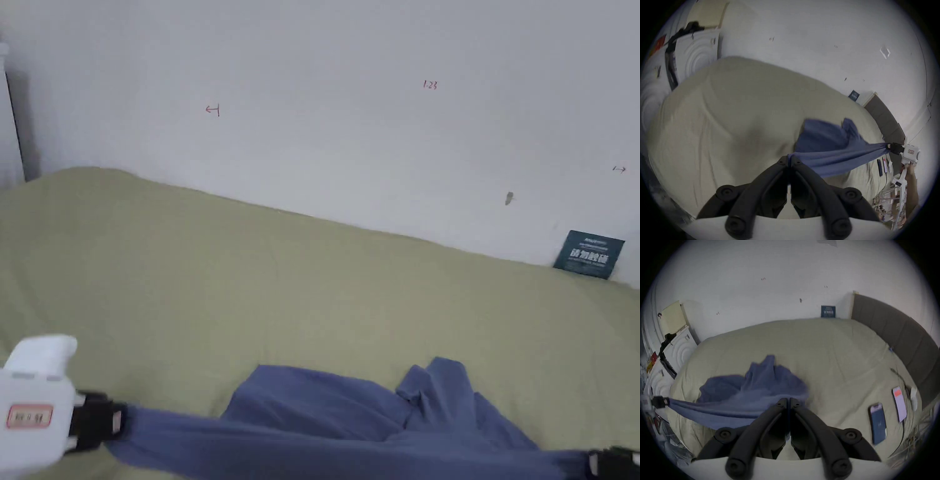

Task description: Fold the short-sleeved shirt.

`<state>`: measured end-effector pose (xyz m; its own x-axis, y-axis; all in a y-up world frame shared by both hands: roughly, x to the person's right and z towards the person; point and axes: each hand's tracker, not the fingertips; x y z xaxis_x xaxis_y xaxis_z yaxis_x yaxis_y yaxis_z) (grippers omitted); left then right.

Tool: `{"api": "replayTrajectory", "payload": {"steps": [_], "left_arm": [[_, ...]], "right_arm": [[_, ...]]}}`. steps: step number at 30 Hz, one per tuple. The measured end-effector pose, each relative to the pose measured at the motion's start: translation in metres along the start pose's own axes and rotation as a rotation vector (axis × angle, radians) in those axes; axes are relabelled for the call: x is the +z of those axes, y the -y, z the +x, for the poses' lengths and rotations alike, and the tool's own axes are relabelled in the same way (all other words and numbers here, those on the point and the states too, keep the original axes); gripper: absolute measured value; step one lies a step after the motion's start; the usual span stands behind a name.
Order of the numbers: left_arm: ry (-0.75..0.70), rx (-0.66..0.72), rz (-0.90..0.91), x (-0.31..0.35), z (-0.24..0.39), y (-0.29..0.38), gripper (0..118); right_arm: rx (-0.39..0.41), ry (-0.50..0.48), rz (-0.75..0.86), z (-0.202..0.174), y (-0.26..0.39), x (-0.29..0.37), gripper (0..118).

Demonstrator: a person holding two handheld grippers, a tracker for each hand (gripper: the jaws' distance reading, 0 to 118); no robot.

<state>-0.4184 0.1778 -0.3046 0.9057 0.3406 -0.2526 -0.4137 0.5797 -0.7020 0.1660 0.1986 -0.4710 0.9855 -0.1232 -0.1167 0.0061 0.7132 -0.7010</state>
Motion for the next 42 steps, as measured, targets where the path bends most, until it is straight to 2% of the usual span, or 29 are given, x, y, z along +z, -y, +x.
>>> {"api": "replayTrajectory", "payload": {"steps": [7, 15, 16, 17, 18, 19, 20, 23, 25, 26, 27, 28, 29, 30, 32, 35, 38, 42], "left_arm": [[-0.023, 0.064, -0.121, 0.007, -0.014, 0.094, 3], [-0.064, 0.051, -0.165, -0.007, -0.026, 0.121, 3], [-0.071, 0.053, -0.163, -0.004, -0.022, 0.120, 8], [-0.114, 0.057, -0.152, 0.001, -0.021, 0.117, 35], [-0.142, 0.052, -0.124, 0.007, -0.020, 0.113, 71], [-0.139, 0.034, -0.093, 0.015, -0.008, 0.115, 99], [-0.129, 0.013, -0.041, 0.023, -0.004, 0.112, 110], [-0.093, -0.111, 0.053, 0.040, 0.019, 0.099, 109], [-0.145, -0.210, 0.061, 0.036, 0.037, 0.095, 108], [-0.166, -0.241, 0.050, 0.033, 0.043, 0.094, 100], [-0.171, -0.262, 0.025, 0.028, 0.054, 0.096, 87], [-0.163, -0.265, 0.013, 0.023, 0.060, 0.098, 64], [-0.163, -0.256, 0.013, 0.019, 0.064, 0.100, 18], [-0.165, -0.251, 0.007, 0.013, 0.065, 0.102, 0], [-0.186, -0.243, -0.011, 0.008, 0.069, 0.109, 0], [-0.155, -0.213, -0.056, 0.007, 0.064, 0.115, 0], [-0.145, -0.211, -0.077, 0.011, 0.052, 0.107, 0], [-0.041, -0.239, -0.213, 0.013, 0.031, 0.079, 3]], "right_arm": [[-0.077, 0.005, -0.117, 0.027, 0.085, 0.005, 4], [-0.096, 0.015, -0.137, 0.033, 0.126, -0.001, 4], [-0.099, 0.007, -0.133, 0.034, 0.124, 0.001, 7], [-0.091, 0.018, -0.137, 0.032, 0.119, 0.006, 24], [-0.060, 0.050, -0.126, 0.031, 0.116, 0.012, 49], [-0.027, 0.055, -0.111, 0.030, 0.112, 0.018, 80], [0.004, 0.068, -0.093, 0.029, 0.107, 0.025, 104], [0.077, 0.105, -0.020, 0.013, 0.094, 0.046, 102], [0.086, 0.109, -0.040, 0.000, 0.088, 0.050, 102], [0.091, 0.105, -0.059, -0.005, 0.087, 0.051, 97], [0.095, 0.100, -0.087, -0.010, 0.088, 0.052, 85], [0.091, 0.083, -0.103, -0.015, 0.091, 0.054, 62], [0.097, 0.073, -0.126, -0.019, 0.093, 0.054, 20], [0.100, 0.068, -0.143, -0.024, 0.097, 0.054, 1], [0.078, 0.103, -0.149, -0.030, 0.109, 0.055, 0], [0.073, 0.049, -0.184, -0.034, 0.124, 0.057, 0], [0.084, 0.040, -0.195, -0.038, 0.131, 0.058, 0], [0.086, 0.028, -0.195, -0.036, 0.130, 0.062, 0]]}}
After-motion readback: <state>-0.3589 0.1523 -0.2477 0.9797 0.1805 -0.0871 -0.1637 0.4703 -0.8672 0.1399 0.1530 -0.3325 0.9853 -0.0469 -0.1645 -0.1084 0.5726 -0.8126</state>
